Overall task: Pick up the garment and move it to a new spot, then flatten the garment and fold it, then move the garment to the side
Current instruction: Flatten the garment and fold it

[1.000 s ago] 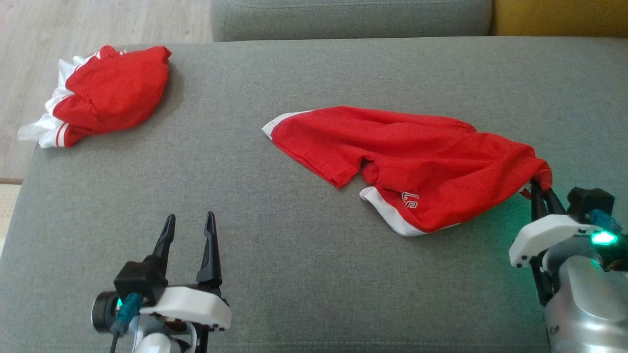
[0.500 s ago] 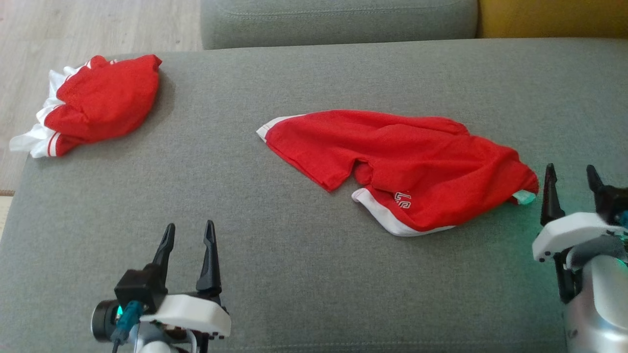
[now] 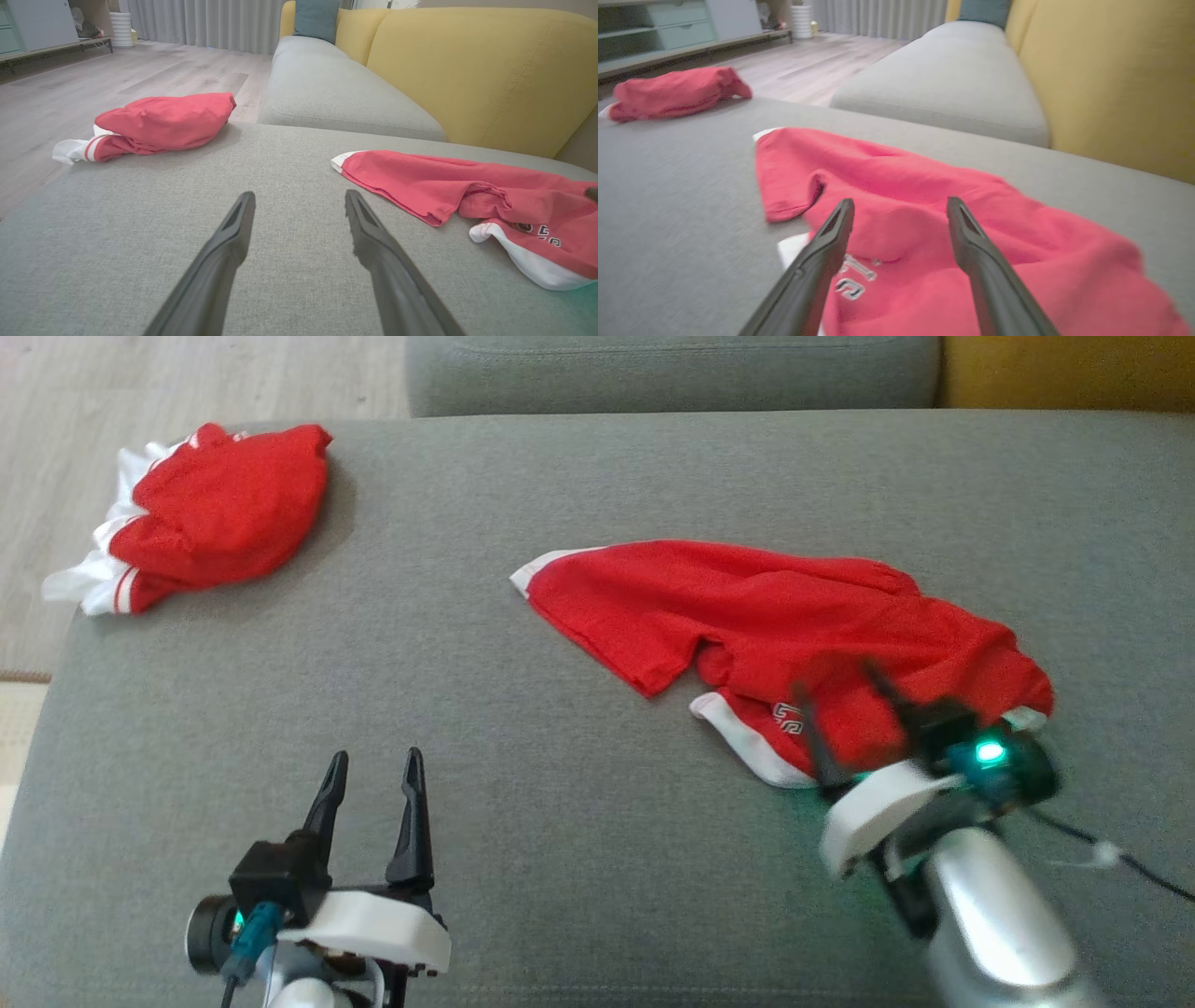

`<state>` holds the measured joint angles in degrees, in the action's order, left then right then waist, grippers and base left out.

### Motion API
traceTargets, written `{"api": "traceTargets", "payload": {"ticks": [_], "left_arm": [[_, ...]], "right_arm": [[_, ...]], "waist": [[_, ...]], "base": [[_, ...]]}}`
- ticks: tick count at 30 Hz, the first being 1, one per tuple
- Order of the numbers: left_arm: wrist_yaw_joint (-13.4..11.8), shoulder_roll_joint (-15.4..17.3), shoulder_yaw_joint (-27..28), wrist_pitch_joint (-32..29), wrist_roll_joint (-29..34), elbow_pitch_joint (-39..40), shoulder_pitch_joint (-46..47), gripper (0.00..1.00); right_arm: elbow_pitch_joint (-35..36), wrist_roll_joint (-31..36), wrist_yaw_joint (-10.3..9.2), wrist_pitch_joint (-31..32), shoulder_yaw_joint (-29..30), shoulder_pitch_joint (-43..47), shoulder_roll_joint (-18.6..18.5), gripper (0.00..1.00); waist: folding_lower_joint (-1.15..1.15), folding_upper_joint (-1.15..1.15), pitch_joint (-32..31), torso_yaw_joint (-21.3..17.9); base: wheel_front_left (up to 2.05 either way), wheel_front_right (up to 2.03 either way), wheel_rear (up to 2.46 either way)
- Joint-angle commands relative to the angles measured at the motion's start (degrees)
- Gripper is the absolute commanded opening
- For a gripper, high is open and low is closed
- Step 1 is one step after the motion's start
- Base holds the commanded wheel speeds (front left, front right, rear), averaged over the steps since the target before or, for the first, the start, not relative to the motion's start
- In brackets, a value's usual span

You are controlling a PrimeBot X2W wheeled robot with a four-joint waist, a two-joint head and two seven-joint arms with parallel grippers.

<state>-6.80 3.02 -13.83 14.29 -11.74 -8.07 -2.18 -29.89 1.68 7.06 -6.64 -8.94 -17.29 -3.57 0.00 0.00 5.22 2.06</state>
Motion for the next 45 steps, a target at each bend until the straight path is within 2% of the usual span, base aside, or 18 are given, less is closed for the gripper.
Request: {"api": "traceTargets", "payload": {"ticks": [1,5,8,21,22,23,24,26,29,32,35,45], "left_arm": [[-0.05,-0.14,1.68,0.71,0.02,2.13,2.40,1.00],[-0.11,-0.14,1.40,0.71,0.03,2.42,2.67,1.00],[-0.22,-0.14,1.31,0.71,-0.11,2.53,2.82,1.00],[-0.71,-0.14,0.63,0.71,-0.74,2.67,3.04,1.00],[-0.73,-0.14,0.59,0.71,-0.78,2.67,3.05,1.00],[-0.76,-0.14,0.57,0.71,-0.80,2.67,3.07,1.00],[-0.78,-0.14,0.58,0.71,-0.81,2.67,3.08,1.00],[-0.80,-0.14,0.63,0.71,-0.82,2.68,3.15,1.00],[-0.78,-0.14,0.65,0.71,-0.84,2.65,3.33,1.00],[-0.75,-0.14,0.71,0.71,-0.82,2.59,3.51,1.00],[-0.69,-0.14,0.70,0.71,-0.77,2.48,3.63,1.00],[-0.65,-0.14,0.41,0.71,-0.71,2.36,3.71,1.00]], "right_arm": [[0.75,-0.93,0.43,0.60,-4.04,-1.04,0.57,1.00],[-3.10,-2.95,0.43,2.91,-11.88,-2.10,0.63,1.00],[-6.07,-3.71,0.43,3.92,-15.07,-3.62,0.64,1.00],[-14.78,4.90,0.43,6.87,-11.03,-8.15,0.68,0.98],[-15.19,5.41,0.43,6.92,-10.69,-8.30,0.68,0.73],[-15.53,5.77,0.43,6.87,-10.33,-8.44,0.68,0.54],[-15.80,6.26,0.43,6.82,-9.85,-8.63,0.68,0.44],[-16.22,6.70,0.43,6.64,-8.82,-8.87,0.68,0.31],[-16.32,7.37,0.43,5.82,-7.13,-9.33,0.68,0.00],[-15.85,6.86,0.43,4.33,-6.94,-9.76,0.68,0.00],[-14.82,4.17,0.43,2.71,-9.15,-10.19,0.68,0.00],[-6.10,-11.96,0.43,1.97,-26.29,-13.73,0.68,0.00]], "waist": [[0.00,0.00,0.33,1.03],[0.00,0.00,1.01,2.92],[0.00,0.00,1.45,4.14],[0.00,0.00,1.89,7.07],[0.00,0.00,1.92,7.14],[0.00,0.00,1.98,7.19],[0.00,0.00,2.05,7.20],[0.00,0.00,2.18,7.23],[0.00,0.00,2.34,7.27],[0.00,0.00,2.41,7.32],[0.00,0.00,2.33,7.48],[0.00,0.00,1.57,8.66]], "base": [[0.00,0.00,0.00],[0.00,0.00,0.00],[0.00,0.00,0.00],[0.00,0.00,0.00],[0.00,0.00,0.00],[0.00,0.00,0.00],[0.00,0.00,0.00],[0.00,0.00,0.00],[0.00,0.00,0.00],[0.00,0.00,0.00],[0.00,0.00,0.00],[0.00,0.00,0.00]]}}
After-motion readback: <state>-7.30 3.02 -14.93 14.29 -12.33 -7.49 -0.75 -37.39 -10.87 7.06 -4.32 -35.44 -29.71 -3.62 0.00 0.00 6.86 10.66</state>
